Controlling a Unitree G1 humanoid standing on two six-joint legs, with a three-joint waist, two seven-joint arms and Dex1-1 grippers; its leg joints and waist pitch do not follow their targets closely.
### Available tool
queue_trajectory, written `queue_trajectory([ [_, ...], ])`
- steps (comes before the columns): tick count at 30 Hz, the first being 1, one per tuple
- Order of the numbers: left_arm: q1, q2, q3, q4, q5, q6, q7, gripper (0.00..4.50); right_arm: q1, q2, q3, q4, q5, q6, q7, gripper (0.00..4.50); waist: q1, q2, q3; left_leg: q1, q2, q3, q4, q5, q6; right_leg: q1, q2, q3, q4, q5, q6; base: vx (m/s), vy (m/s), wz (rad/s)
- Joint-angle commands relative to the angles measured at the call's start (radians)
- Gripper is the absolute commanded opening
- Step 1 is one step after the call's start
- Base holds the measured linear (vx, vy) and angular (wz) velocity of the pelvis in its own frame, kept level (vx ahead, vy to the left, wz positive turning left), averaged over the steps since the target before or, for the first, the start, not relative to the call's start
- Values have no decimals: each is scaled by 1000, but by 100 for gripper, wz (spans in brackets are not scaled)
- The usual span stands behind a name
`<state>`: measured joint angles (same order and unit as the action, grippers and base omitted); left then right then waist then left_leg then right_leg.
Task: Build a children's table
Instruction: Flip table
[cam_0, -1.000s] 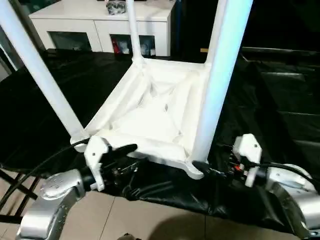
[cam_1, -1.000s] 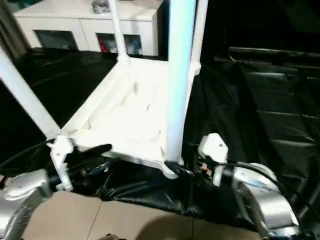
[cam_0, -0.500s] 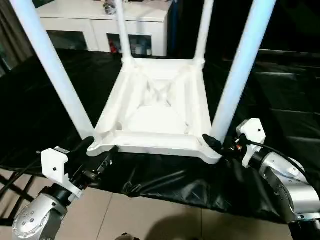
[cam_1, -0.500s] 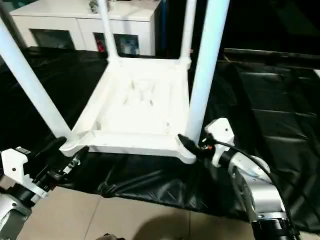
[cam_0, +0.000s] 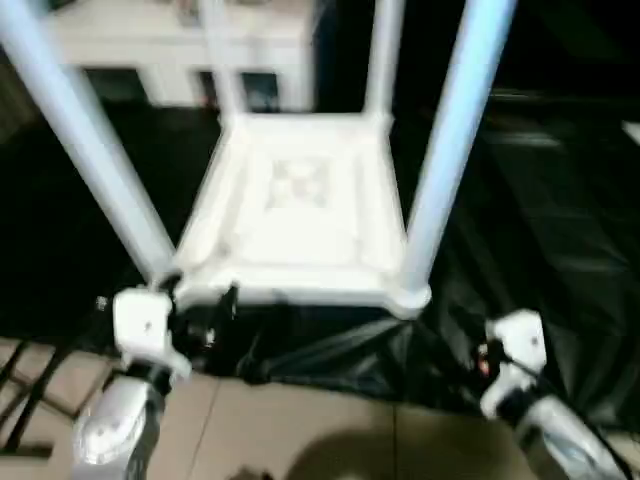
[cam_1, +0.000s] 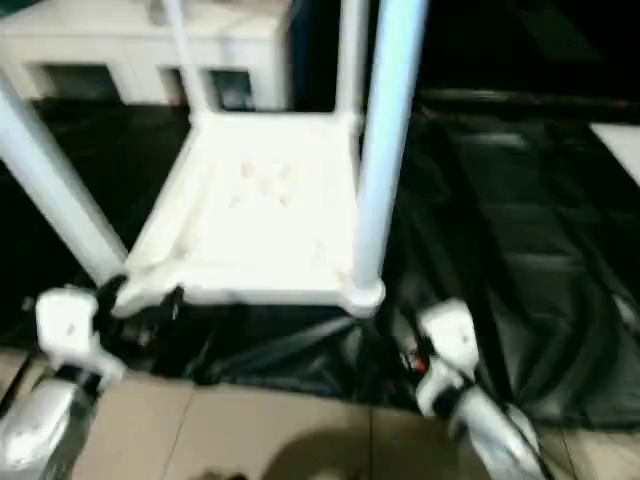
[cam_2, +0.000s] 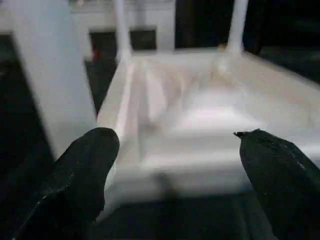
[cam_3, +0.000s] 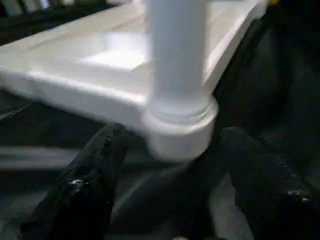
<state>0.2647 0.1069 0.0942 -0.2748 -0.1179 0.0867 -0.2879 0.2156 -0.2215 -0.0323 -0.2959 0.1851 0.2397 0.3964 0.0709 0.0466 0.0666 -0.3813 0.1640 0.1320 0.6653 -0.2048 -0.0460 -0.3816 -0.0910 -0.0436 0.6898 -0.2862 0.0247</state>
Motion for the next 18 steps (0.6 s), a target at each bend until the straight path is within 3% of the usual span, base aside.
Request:
queue_trajectory([
  [1, -31, 14, -10, -3, 24, 0, 18, 444, -1, 13, 6, -22, -35, -17, -33, 333, 2, -31, -27, -19, 18, -39, -63, -101, -14, 19, -111, 79, -206, -857, 11, 19, 3, -21],
  [2, -32, 8, -13, -1, 21, -2, 18, 444, -18, 19, 7, -4, -41, 4, -50, 333, 12, -10, -39, -5, 32, -40, -96, -142, -16, 20, -88, 74, -182, -684, -19, 0, 0, 0],
  [3, -31, 6, -13, -1, 22, 0, 22, 444, -22, 21, 7, 0, -43, 12, -56, 333, 12, -9, -57, 20, 23, -15, -111, -177, 48, 5, -50, 73, -163, -434, -58, -28, -19, 19],
  [4, -27, -1, -14, -3, 30, -1, 41, 444, -37, 30, 9, 14, -52, 45, -83, 333, 10, -21, -48, -2, 20, -4, -116, -154, 126, 21, -60, 78, -171, -277, -124, -61, -13, 25],
  [5, -22, 0, -16, -4, 37, -15, 45, 444, -43, 38, 11, 16, -57, 56, -98, 333, 15, -14, -63, 54, 26, 38, -72, -233, 69, -11, -56, 157, -200, -362, -141, -58, 41, -15],
  [6, -20, 1, -17, -5, 42, -24, 47, 444, -44, 42, 12, 15, -59, 59, -104, 333, 13, -21, -44, 24, 21, 31, -66, -262, 67, 7, -68, 192, -213, -420, -141, -59, 112, -40],
  [7, -9, 3, -16, -9, 48, -39, 47, 444, -46, 42, 24, 11, -60, 51, -95, 333, 40, -43, -34, 12, 13, 14, -11, -279, 67, 16, -112, 271, -255, -613, -106, -26, 106, -47],
  [8, -2, 9, -19, -10, 66, -60, 50, 444, -48, 42, 31, 8, -64, 43, -91, 333, 57, -34, -38, -4, 26, -22, -8, -250, 87, 36, -147, 287, -251, -635, -108, 1, 179, -48],
  [9, 5, 18, -24, -12, 85, -74, 54, 444, -49, 44, 38, 5, -62, 38, -87, 333, 48, -34, -28, -37, 34, -60, -79, -213, 117, 42, -102, 220, -220, -562, -128, 4, 210, -27],
  [10, 14, 24, -33, -14, 106, -66, 60, 444, -50, 46, 47, 4, -52, 37, -82, 333, 22, -1, -41, 4, 33, -45, -150, -277, 140, -7, 13, 127, -172, -419, -142, 4, 210, -27],
  [11, 17, 14, -27, -16, 97, -67, 67, 444, -51, 44, 55, 6, -57, 28, -80, 333, -3, 18, -56, 51, 52, -59, -158, -358, 125, -32, 49, 83, -135, -185, -145, -1, 209, 4],
  [12, 17, 14, -27, -16, 97, -67, 67, 444, -51, 44, 55, 6, -57, 28, -80, 333, -12, 24, -51, 35, 63, -66, -175, -402, 86, -22, 54, 70, -115, -93, -137, -3, 107, 7],
  [13, 19, 6, -22, -17, 91, -70, 71, 444, -52, 42, 60, 8, -62, 20, -79, 333, -15, 46, -61, 30, 74, -89, -187, -419, -50, -4, 42, 52, -94, 66, -102, -19, 195, 8],
  [14, 22, -3, -9, -17, 83, -73, 83, 444, -51, 42, 63, 5, -59, 9, -71, 333, -29, 37, -58, 32, 83, -90, -187, -407, -145, 3, 29, 40, -102, 137, -77, -17, 140, 2],
  [15, 26, -7, 0, -15, 82, -83, 96, 444, -51, 41, 64, 2, -54, 0, -64, 333, -29, 37, -58, 31, 80, -87, -181, -399, -160, 6, 19, 39, -109, 147, -68, -17, 140, 2],
  [16, 32, -7, 7, -11, 85, -92, 104, 444, -52, 41, 64, -2, -43, -5, -53, 333, -31, 26, -54, 27, 72, -77, -178, -437, -168, 14, 2, 42, -124, 112, -58, -7, 77, 1],
  [17, 38, -3, 13, -3, 99, -98, 117, 444, -52, 38, 65, -7, -26, -11, -32, 333, -29, 19, -52, 19, 51, -64, -176, -484, -153, 21, -14, 52, -142, 49, -41, 0, 0, 0],
  [18, 42, -2, 19, 4, 108, -97, 128, 444, -52, 34, 68, -11, -14, -15, -14, 333, -31, 12, -49, 19, 46, -59, -176, -524, -139, 20, -20, 56, -151, -14, -38, 0, 0, 0],
])
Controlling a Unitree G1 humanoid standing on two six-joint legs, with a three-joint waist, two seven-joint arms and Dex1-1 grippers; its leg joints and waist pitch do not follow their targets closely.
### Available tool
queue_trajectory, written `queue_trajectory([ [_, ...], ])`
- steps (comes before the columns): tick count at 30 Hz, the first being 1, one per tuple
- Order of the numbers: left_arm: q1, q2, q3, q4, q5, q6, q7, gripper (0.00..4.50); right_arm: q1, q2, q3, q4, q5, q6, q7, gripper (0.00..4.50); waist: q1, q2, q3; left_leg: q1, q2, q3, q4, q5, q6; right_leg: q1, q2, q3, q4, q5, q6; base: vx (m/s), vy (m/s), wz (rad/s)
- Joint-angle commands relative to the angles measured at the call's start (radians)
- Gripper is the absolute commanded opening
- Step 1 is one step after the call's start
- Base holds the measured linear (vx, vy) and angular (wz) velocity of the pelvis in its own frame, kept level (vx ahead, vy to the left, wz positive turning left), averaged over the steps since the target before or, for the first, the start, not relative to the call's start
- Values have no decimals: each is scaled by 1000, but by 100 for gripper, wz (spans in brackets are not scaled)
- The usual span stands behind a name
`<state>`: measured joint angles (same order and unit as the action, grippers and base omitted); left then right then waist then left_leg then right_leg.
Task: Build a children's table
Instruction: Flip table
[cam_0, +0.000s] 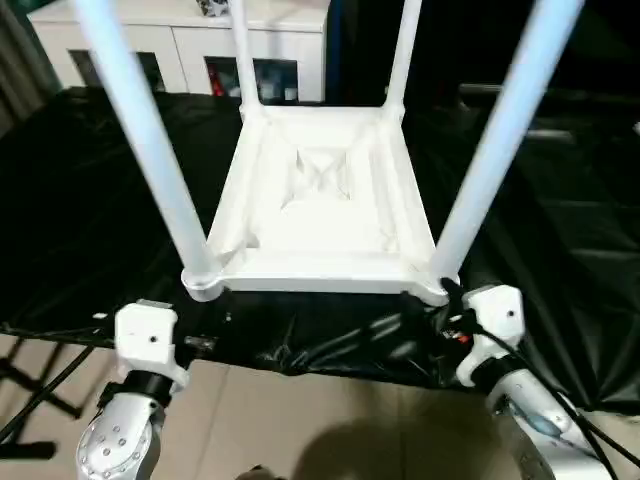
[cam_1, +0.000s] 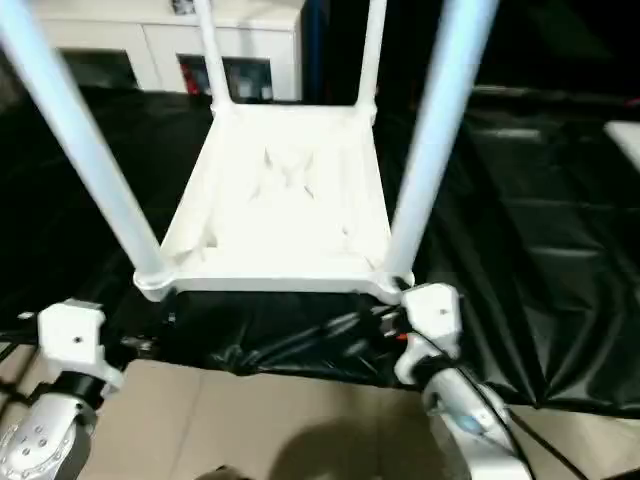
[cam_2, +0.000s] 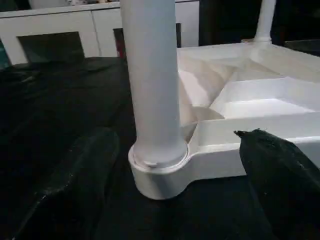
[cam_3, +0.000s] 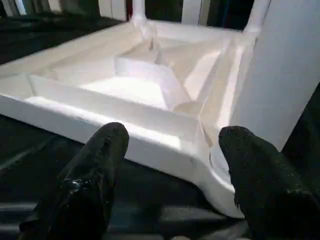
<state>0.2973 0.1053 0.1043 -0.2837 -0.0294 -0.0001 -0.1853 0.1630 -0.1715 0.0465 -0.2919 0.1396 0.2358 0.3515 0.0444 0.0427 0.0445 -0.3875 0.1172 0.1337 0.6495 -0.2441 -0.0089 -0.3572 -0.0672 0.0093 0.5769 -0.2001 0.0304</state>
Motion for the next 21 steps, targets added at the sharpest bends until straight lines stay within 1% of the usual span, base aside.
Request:
queue_trajectory([
  [1, 10, -15, 28, 17, -18, -5, 24, 449, 2, -24, -5, -20, 60, -4, 70, 350, -7, 6, -26, 23, 83, -51, -152, -516, -128, -6, -65, 16, -57, -243, -51, 0, 0, 0],
  [2, 5, -22, 39, 24, -63, 0, 14, 449, 0, -42, 8, -17, 60, -6, 102, 350, -8, 1, -26, 24, 86, -49, -150, -524, -100, -8, -78, 21, -69, -361, -72, 0, 0, 0],
  [3, 2, -21, 37, 26, -76, 1, 2, 450, -3, -43, 10, -15, 64, -3, 106, 364, -8, -2, -23, 22, 87, -49, -150, -527, -93, -10, -80, 22, -75, -400, -76, -38, -66, -7],
  [4, -6, -17, 31, 29, -104, 2, -27, 450, -9, -46, 11, -10, 72, 3, 112, 364, -7, -11, -27, 22, 88, -46, -146, -495, -75, -11, -83, 25, -78, -422, -83, 0, 0, 0],
  [5, -15, -11, 29, 32, -111, 13, -38, 450, -19, -46, 14, -7, 84, 12, 123, 378, -5, -14, -32, 18, 88, -41, -145, -433, -52, -8, -83, 28, -77, -393, -96, -8, -58, -1],
  [6, -26, -8, 30, 37, -112, 21, -39, 450, -27, -49, 20, -4, 88, 17, 133, 384, -3, -13, -33, 17, 89, -39, -146, -405, -42, -8, -82, 28, -76, -372, -102, -10, -68, 3],
  [7, -54, -1, 36, 49, -110, 40, -37, 450, -46, -58, 35, 5, 95, 27, 159, 390, 0, -12, -32, 19, 90, -34, -145, -367, -26, -10, -79, 28, -77, -342, -114, -10, -68, 3],
  [8, -83, 2, 47, 69, -108, 53, -26, 450, -65, -67, 52, 17, 90, 23, 181, 394, 0, -10, -34, 20, 90, -31, -141, -341, -19, -9, -79, 24, -74, -332, -125, -21, -66, 5],
  [9, -104, 4, 55, 86, -110, 54, -21, 450, -78, -71, 62, 30, 80, 10, 190, 400, -1, -9, -35, 18, 91, -30, -141, -327, -18, -7, -79, 21, -73, -326, -130, -20, -58, 2],
  [10, -137, 11, 66, 117, -111, 67, -11, 450, -100, -68, 71, 54, 72, -3, 199, 400, -1, -5, -34, 16, 93, -28, -142, -314, -22, -7, -79, 16, -73, -324, -139, -20, -58, 2],
  [11, -164, 19, 73, 145, -107, 64, -6, 450, -116, -66, 74, 64, 96, 10, 225, 426, -2, -6, -35, 13, 94, -25, -143, -313, -27, -4, -77, 10, -70, -328, -142, 0, 0, 0],
  [12, -171, 21, 75, 152, -105, 63, -5, 450, -119, -66, 74, 65, 104, 15, 232, 426, -2, -5, -38, 15, 95, -26, -142, -308, -32, -3, -76, 9, -68, -322, -143, 0, 0, 0],
  [13, -208, 34, 86, 191, -105, 73, 6, 450, -142, -66, 81, 81, 118, 20, 255, 426, -3, -8, -39, 15, 95, -25, -142, -306, -32, -3, -75, 9, -67, -313, -144, 0, 0, 0],
  [14, -213, 36, 87, 196, -105, 76, 7, 450, -146, -66, 83, 84, 117, 19, 256, 436, -3, -6, -43, 15, 94, -26, -140, -286, -34, -3, -72, 8, -61, -280, -151, 0, 0, 0],
  [15, -231, 42, 92, 214, -107, 84, 12, 450, -158, -66, 88, 93, 114, 15, 261, 443, -2, -6, -44, 12, 95, -26, -140, -274, -32, -1, -73, 8, -59, -255, -154, 0, 0, 0],
  [16, -261, 54, 97, 244, -109, 92, 14, 450, -180, -64, 100, 111, 106, 7, 270, 443, -1, -1, -46, 12, 97, -26, -142, -259, -32, 0, -71, 6, -55, -211, -164, 0, 0, 0],
  [17, -285, 64, 101, 269, -106, 100, 18, 450, -196, -62, 111, 123, 101, 3, 279, 443, -4, -4, -46, 11, 94, -24, -140, -262, -31, -1, -68, 4, -53, -201, -168, 0, 0, 0],
  [18, -296, 68, 103, 281, -103, 105, 22, 450, -204, -62, 117, 128, 99, 0, 283, 443, -3, -1, -49, 16, 93, -23, -139, -265, -35, -3, -66, 4, -49, -179, -175, 0, 0, 0],
  [19, -332, 78, 108, 321, -100, 112, 25, 450, -227, -58, 131, 148, 93, -10, 288, 443, -2, -3, -50, 14, 95, -23, -139, -247, -31, 0, -68, 3, -45, -135, -186, 0, 0, 0],
  [20, -332, 78, 108, 321, -100, 112, 25, 450, -227, -58, 131, 148, 93, -10, 288, 443, -2, -3, -50, 14, 95, -23, -139, -247, -31, 0, -68, 3, -45, -135, -186, 0, 0, 0],
  [21, -392, 89, 118, 394, -104, 94, 23, 450, -261, -39, 147, 185, 83, -24, 286, 443, 1, -4, -52, 16, 95, -20, -138, -231, -23, 0, -70, 4, -42, -112, -195, 0, 0, 0],
])
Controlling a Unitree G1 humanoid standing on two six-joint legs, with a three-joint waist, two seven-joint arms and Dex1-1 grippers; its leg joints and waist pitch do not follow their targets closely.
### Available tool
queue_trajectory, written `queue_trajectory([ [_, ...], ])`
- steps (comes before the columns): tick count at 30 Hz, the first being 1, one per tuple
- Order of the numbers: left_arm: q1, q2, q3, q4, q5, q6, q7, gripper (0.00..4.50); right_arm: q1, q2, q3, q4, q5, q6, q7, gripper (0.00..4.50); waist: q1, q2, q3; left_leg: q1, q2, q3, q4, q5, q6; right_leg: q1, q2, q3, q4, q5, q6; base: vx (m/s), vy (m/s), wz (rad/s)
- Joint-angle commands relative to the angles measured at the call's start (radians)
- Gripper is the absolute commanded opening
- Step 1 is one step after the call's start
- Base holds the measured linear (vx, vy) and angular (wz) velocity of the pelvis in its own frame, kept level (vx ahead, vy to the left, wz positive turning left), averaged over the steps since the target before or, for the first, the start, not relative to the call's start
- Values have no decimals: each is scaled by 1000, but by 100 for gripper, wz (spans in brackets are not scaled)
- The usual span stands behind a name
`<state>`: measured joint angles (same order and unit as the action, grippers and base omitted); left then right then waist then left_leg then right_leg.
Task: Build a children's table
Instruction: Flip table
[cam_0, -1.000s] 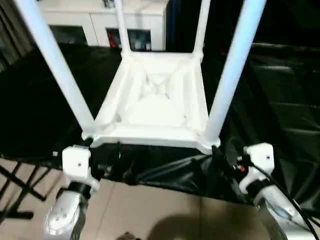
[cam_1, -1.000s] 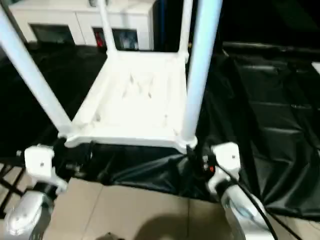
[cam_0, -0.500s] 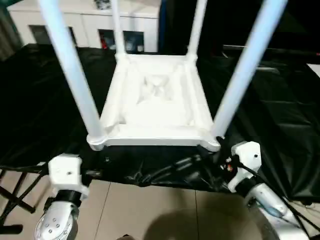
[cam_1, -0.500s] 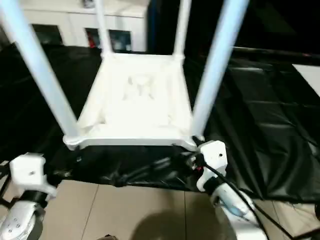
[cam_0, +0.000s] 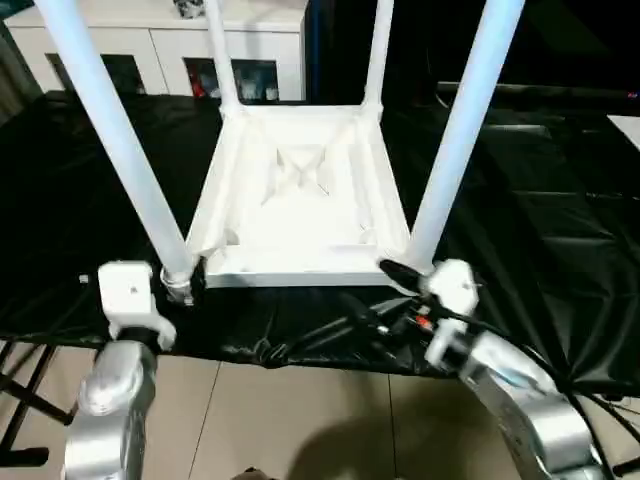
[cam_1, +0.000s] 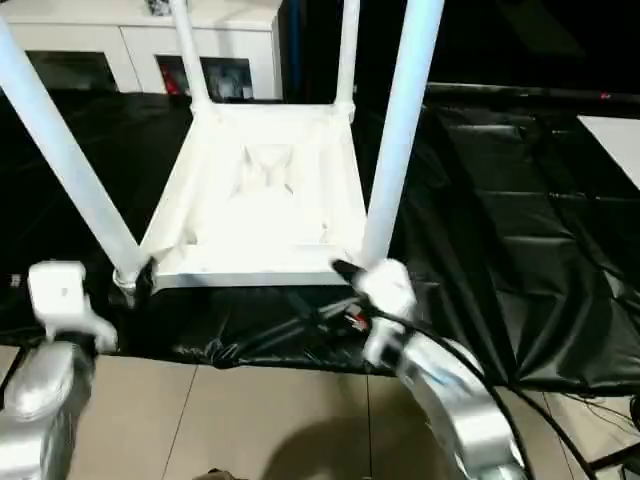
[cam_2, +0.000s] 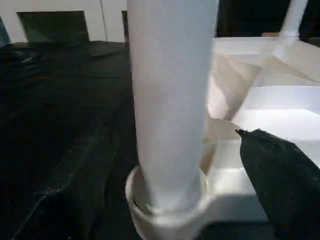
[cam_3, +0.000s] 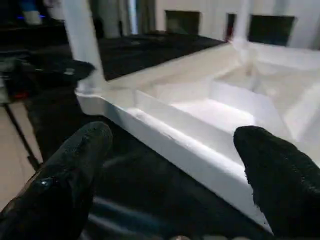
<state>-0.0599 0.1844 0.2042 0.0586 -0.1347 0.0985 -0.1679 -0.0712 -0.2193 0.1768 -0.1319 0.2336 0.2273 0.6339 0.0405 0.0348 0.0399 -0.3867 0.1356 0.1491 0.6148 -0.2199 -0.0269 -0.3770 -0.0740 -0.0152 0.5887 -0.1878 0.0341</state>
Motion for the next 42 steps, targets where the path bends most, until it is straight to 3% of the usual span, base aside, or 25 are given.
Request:
queue_trajectory([
  [1, -75, 16, 25, 100, -1, -5, 12, 450, -45, 17, 26, 43, -3, -8, 20, 443, 4, 4, -51, 16, 71, -33, -98, -229, 0, 18, -60, 28, -50, -93, -210, 0, 0, 0],
  [4, -134, 28, 30, 172, -9, -17, 3, 450, -74, 21, 44, 73, 11, 11, 60, 443, 14, 7, -51, 16, 77, -32, -98, -230, 7, 20, -65, 29, -46, -60, -223, 0, 0, 0],
  [5, -134, 28, 30, 172, -9, -17, 3, 450, -74, 21, 44, 73, 11, 11, 60, 443, 17, 13, -52, 17, 78, -34, -99, -230, 7, 21, -66, 28, -44, -52, -227, 0, 0, 0],
  [7, -164, 36, 28, 206, -10, -18, -3, 431, -90, 19, 62, 90, 11, 13, 84, 448, 21, 10, -55, 17, 76, -31, -96, -211, 12, 23, -64, 27, -39, -11, -236, 0, 0, 0],
  [8, -177, 39, 28, 224, -11, -9, -2, 420, -98, 19, 70, 100, 11, 19, 91, 450, 23, 17, -55, 18, 77, -31, -96, -218, 12, 23, -66, 27, -38, -15, -241, 0, 0, 0],
  [9, -184, 41, 28, 236, -11, -3, 1, 413, -103, 19, 74, 107, 12, 22, 94, 450, 24, 13, -54, 18, 78, -30, -97, -226, 11, 23, -67, 27, -41, -25, -242, 0, 0, 0],
  [10, -194, 44, 28, 256, -3, 2, 6, 410, -109, 18, 80, 114, 16, 28, 107, 450, 26, 20, -54, 19, 78, -31, -97, -231, 8, 22, -67, 27, -39, -29, -244, 0, 0, 0],
  [11, -200, 47, 27, 270, 3, 10, 12, 401, -118, 22, 85, 125, 11, 33, 106, 450, 25, 15, -53, 18, 79, -31, -99, -242, 6, 24, -67, 27, -41, -38, -244, 0, 0, 0],
  [15, -216, 52, 28, 297, 6, 15, 17, 363, -149, 42, 91, 157, -3, 33, 94, 450, 23, 21, -49, 21, 81, -33, -104, -312, -28, 19, -68, 28, -47, -128, -236, 0, 0, 0],
  [18, -224, 48, 26, 310, -2, 12, 16, 333, -163, 52, 97, 173, -15, 20, 85, 450, 22, 21, -50, 20, 79, -33, -104, -315, -37, 19, -67, 29, -46, -118, -234, 0, 0, 0],
  [19, -228, 47, 26, 319, -4, 10, 15, 324, -165, 55, 100, 177, -18, 17, 84, 450, 21, 27, -50, 21, 79, -34, -104, -312, -40, 18, -67, 28, -45, -106, -235, 0, 0, 0],
  [24, -241, 46, 25, 332, -9, 7, 12, 284, -160, 56, 107, 177, -21, 14, 84, 450, 23, 27, -51, 17, 79, -32, -102, -281, -27, 22, -69, 28, -43, -76, -243, 0, 0, 0],
  [27, -240, 29, 29, 307, -25, 25, 19, 263, -157, 56, 107, 187, -30, 1, 83, 450, 24, 25, -49, 18, 81, -31, -104, -298, -25, 20, -70, 29, -45, -109, -247, 0, 0, 0],
  [28, -239, 22, 32, 301, -32, 29, 24, 263, -157, 57, 107, 189, -29, -1, 84, 450, 24, 18, -49, 18, 81, -30, -104, -298, -23, 19, -70, 30, -46, -114, -247, 0, 0, 0],
  [30, -238, 18, 33, 297, -36, 31, 29, 241, -157, 57, 107, 190, -29, -2, 84, 450, 26, 22, -48, 18, 81, -31, -104, -294, -22, 19, -70, 30, -46, -119, -246, 0, 0, 0],
  [31, -238, 8, 36, 288, -48, 39, 30, 230, -158, 59, 107, 194, -29, -4, 83, 450, 24, 9, -48, 16, 83, -29, -105, -290, -17, 20, -70, 31, -48, -119, -245, 0, 0, 0],
  [32, -237, -21, 46, 262, -86, 61, 32, 230, -157, 66, 107, 197, -24, -2, 81, 450, 27, 8, -48, 16, 83, -29, -104, -278, -11, 20, -72, 31, -47, -121, -246, 0, 0, 0],
  [34, -236, -40, 55, 244, -115, 78, 32, 217, -156, 69, 107, 198, -23, 0, 78, 450, 28, 12, -48, 16, 84, -29, -103, -268, -10, 19, -73, 31, -45, -121, -253, 0, 0, 0],
  [35, -233, -84, 76, 206, -184, 119, 34, 217, -155, 73, 109, 197, -25, 8, 68, 450, 28, 18, -47, 16, 84, -27, -102, -266, -11, 18, -73, 32, -45, -125, -253, 0, 0, 0],
  [37, -228, -117, 83, 174, -238, 154, 26, 216, -153, 72, 107, 195, -33, 15, 53, 450, 28, 11, -48, 14, 82, -25, -100, -249, 0, 20, -71, 31, -47, -115, -254, 0, 0, 0],
  [38, -228, -120, 83, 172, -242, 157, 25, 216, -153, 71, 107, 195, -33, 15, 52, 450, 30, 16, -49, 14, 82, -24, -98, -217, 9, 20, -71, 31, -45, -90, -259, 0, 0, 0],
  [39, -223, -137, 80, 155, -269, 177, 17, 216, -151, 71, 100, 198, -38, 19, 36, 450, 29, 13, -50, 11, 81, -22, -95, -201, 17, 22, -70, 31, -44, -75, -261, 0, 0, 0],
  [40, -220, -152, 76, 141, -291, 196, 12, 216, -150, 72, 91, 200, -38, 23, 24, 450, 34, 16, -54, 10, 80, -19, -88, -135, 40, 22, -71, 30, -37, -17, -274, 0, 0, 0],
  [42, -206, -185, 61, 114, -312, 229, 4, 216, -141, 74, 63, 202, -36, 43, -13, 450, 41, 13, -54, 11, 81, -15, -84, -114, 58, 22, -71, 30, -36, -1, -286, 0, 0, 0],
])
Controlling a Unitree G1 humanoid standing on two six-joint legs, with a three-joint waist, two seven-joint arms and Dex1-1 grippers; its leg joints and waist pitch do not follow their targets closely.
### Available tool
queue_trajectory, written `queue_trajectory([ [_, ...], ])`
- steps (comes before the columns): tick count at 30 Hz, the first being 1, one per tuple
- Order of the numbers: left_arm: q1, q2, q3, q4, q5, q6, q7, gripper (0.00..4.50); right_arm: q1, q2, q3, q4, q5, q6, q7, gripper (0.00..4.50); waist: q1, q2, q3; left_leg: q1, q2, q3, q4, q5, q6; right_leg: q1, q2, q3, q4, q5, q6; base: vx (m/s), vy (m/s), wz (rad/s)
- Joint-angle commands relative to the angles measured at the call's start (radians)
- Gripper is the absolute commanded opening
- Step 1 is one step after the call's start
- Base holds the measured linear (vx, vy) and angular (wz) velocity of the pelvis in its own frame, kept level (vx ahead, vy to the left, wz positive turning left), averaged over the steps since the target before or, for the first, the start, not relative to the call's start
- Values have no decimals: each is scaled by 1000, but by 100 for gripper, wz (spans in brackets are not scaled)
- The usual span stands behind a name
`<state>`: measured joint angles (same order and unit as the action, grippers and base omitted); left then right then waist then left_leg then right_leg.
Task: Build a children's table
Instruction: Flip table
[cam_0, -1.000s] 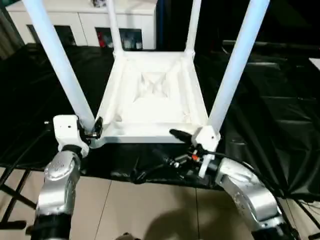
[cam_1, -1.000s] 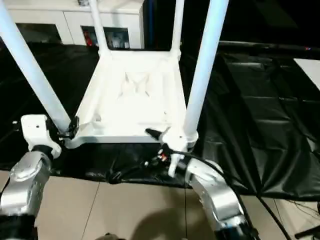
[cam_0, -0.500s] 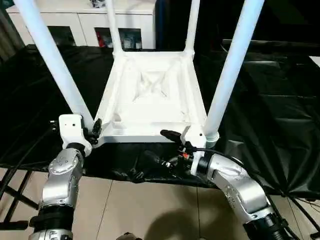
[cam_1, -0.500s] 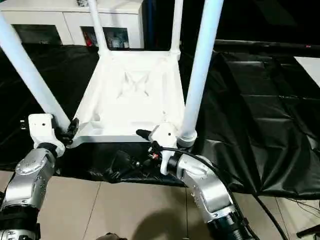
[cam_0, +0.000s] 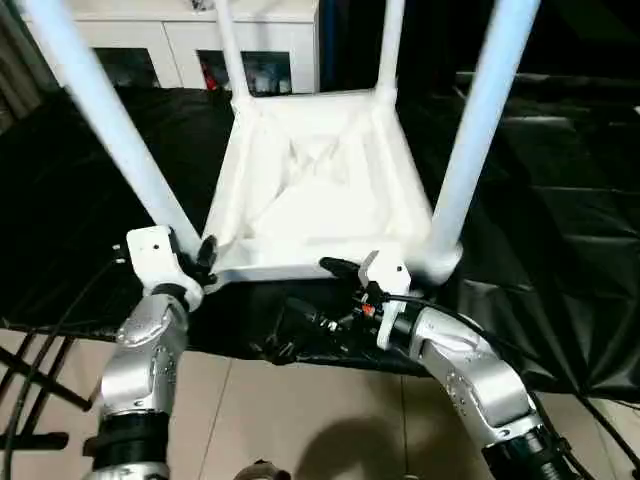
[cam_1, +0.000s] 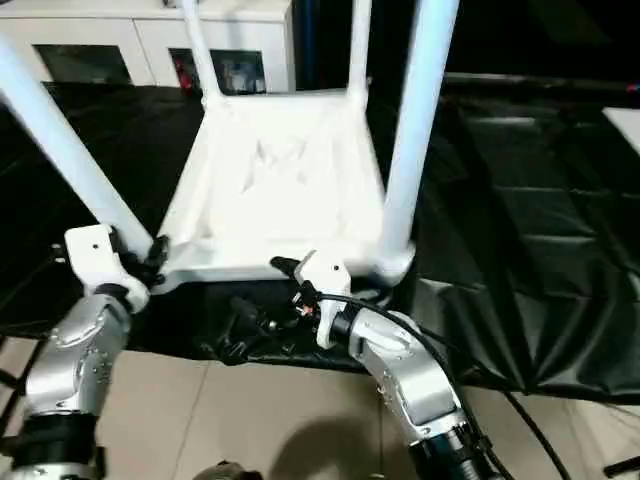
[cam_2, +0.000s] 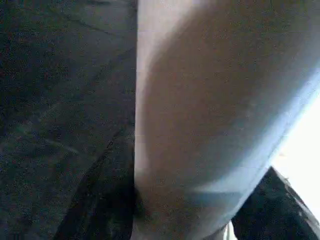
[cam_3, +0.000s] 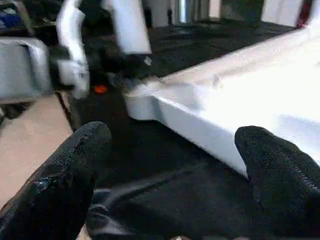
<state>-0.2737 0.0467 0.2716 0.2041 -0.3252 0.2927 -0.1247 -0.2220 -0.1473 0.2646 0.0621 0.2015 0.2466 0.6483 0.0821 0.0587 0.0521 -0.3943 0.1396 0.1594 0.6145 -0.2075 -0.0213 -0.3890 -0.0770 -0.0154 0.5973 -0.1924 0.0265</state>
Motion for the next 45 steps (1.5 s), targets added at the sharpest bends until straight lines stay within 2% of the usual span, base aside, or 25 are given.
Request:
queue_trajectory([
  [1, 13, -59, -12, -41, -121, 44, -39, 216, 14, 2, -36, 7, -3, 34, -43, 450, 1, -13, -67, 19, 78, -24, -83, -119, 58, 34, -68, 30, -45, 6, -279, 0, 0, 0],
  [2, 18, -73, -17, -53, -129, 54, -43, 215, 18, 7, -53, 7, 5, 51, -61, 450, 7, -18, -66, 19, 79, -20, -83, -122, 65, 31, -65, 30, -48, -3, -279, 0, 0, 0],
  [3, 21, -83, -18, -66, -133, 66, -44, 215, 21, 10, -63, 6, 12, 62, -72, 450, 10, -15, -66, 19, 79, -20, -83, -124, 68, 31, -66, 29, -46, -9, -277, 0, 0, 0],
  [4, 24, -90, -23, -78, -131, 73, -43, 215, 23, 11, -71, 5, 20, 66, -74, 450, 12, -19, -64, 18, 82, -16, -86, -144, 69, 31, -65, 29, -50, -49, -261, 0, 0, 0],
  [7, 40, -104, -48, -119, -122, 96, -45, 213, 30, 19, -93, 6, 42, 68, -84, 450, 11, -20, -61, 20, 83, -17, -92, -176, 56, 28, -65, 28, -56, -103, -233, 0, 0, 0],
  [10, 54, -133, -46, -160, -153, 123, -23, 213, 13, 53, -140, 47, 65, 69, -136, 450, 10, -36, -60, 19, 83, -14, -90, -163, 55, 28, -68, 30, -58, -118, -224, 0, 0, 0],
  [11, 57, -137, -45, -170, -160, 131, -15, 213, 5, 67, -156, 58, 72, 72, -152, 450, 11, -33, -60, 18, 82, -14, -91, -156, 57, 27, -69, 30, -59, -131, -224, 0, 0, 0],
  [12, 60, -145, -40, -181, -171, 136, -5, 213, -3, 83, -176, 66, 89, 78, -165, 450, 11, -41, -60, 17, 82, -12, -89, -147, 60, 26, -68, 30, -59, -128, -224, 0, 0, 0],
  [13, 61, -152, -35, -189, -181, 140, 4, 213, -11, 98, -194, 74, 108, 81, -172, 450, 13, -36, -63, 17, 82, -13, -86, -124, 67, 26, -70, 31, -54, -111, -227, 0, 0, 0],
  [16, 62, -166, -31, -201, -181, 142, 17, 213, -28, 126, -227, 94, 142, 93, -183, 450, 12, -37, -65, 10, 78, -12, -82, -89, 87, 25, -65, 28, -49, -67, -225, 0, 0, 0],
  [17, 61, -178, -29, -203, -183, 143, 27, 213, -35, 137, -239, 105, 155, 93, -194, 450, 9, -37, -59, 11, 79, -12, -85, -114, 85, 20, -63, 28, -53, -91, -219, 0, 0, 0],
  [23, 58, -200, -38, -201, -161, 146, 37, 213, -61, 208, -304, 78, 276, 84, -171, 450, 3, -37, -54, 13, 80, -13, -90, -142, 68, 21, -62, 28, -55, -105, -204, 0, 0, 0],
  [26, 56, -203, -34, -196, -165, 142, 51, 213, -68, 223, -321, 81, 292, 79, -175, 450, 3, -36, -55, 14, 81, -14, -91, -137, 62, 20, -61, 28, -54, -99, -204, 0, 0, 0],
  [27, 55, -201, -34, -192, -169, 141, 54, 213, -78, 234, -337, 93, 301, 77, -192, 450, 4, -28, -57, 14, 80, -14, -89, -128, 55, 21, -61, 27, -52, -86, -205, 0, 0, 0],
  [28, 54, -200, -33, -190, -171, 141, 55, 213, -84, 240, -347, 100, 306, 76, -202, 450, 2, -31, -57, 15, 79, -12, -90, -128, 55, 19, -60, 28, -53, -80, -205, 0, 0, 0],
  [29, 52, -198, -34, -189, -172, 142, 55, 213, -107, 256, -381, 123, 329, 73, -237, 450, 2, -30, -56, 15, 79, -13, -92, -138, 50, 20, -61, 27, -53, -86, -208, 0, 0, 0],
  [32, 49, -191, -44, -188, -169, 150, 48, 213, -144, 267, -420, 171, 354, 69, -266, 450, 1, -29, -55, 16, 79, -13, -93, -156, 37, 19, -60, 27, -56, -109, -207, 0, 0, 0],
  [33, 49, -188, -52, -188, -167, 154, 43, 213, -182, 275, -454, 227, 372, 59, -293, 450, 2, -28, -58, 18, 78, -12, -92, -150, 30, 20, -60, 27, -53, -95, -207, 0, 0, 0],
  [34, 49, -188, -52, -188, -167, 154, 43, 213, -182, 275, -454, 227, 372, 59, -293, 450, 1, -28, -57, 17, 78, -12, -93, -153, 28, 19, -61, 27, -53, -93, -210, 0, 0, 0],
  [36, 53, -186, -63, -192, -164, 155, 38, 213, -228, 286, -495, 294, 397, 40, -320, 450, -1, -28, -60, 15, 77, -12, -91, -136, 27, 23, -62, 26, -49, -68, -216, 0, 0, 0],
  [39, 60, -185, -77, -196, -158, 157, 33, 213, -292, 307, -550, 384, 447, 40, -333, 450, -4, -29, -63, 13, 75, -10, -87, -110, 41, 26, -63, 25, -45, -30, -227, 0, 0, 0],
  [40, 60, -185, -78, -196, -157, 156, 33, 213, -294, 308, -552, 389, 449, 41, -334, 450, -4, -33, -63, 13, 74, -8, -85, -104, 47, 26, -62, 24, -45, -25, -229, 0, 0, 0],
  [43, 62, -179, -99, -196, -141, 149, 26, 213, -315, 312, -556, 424, 453, 53, -318, 414, -3, -32, -66, 12, 75, -7, -79, -58, 75, 28, -62, 23, -39, 9, -240, 0, 0, 0],
  [44, 62, -179, -99, -196, -141, 149, 26, 213, -315, 312, -556, 424, 453, 53, -318, 414, -2, -37, -66, 12, 75, -6, -79, -60, 82, 29, -64, 23, -40, -1, -244, 0, 0, 0],
  [45, 63, -177, -107, -195, -135, 149, 23, 213, -314, 312, -547, 428, 446, 55, -306, 409, -1, -37, -65, 12, 77, -6, -79, -66, 86, 28, -65, 24, -42, -22, -243, 0, 0, 0],
])
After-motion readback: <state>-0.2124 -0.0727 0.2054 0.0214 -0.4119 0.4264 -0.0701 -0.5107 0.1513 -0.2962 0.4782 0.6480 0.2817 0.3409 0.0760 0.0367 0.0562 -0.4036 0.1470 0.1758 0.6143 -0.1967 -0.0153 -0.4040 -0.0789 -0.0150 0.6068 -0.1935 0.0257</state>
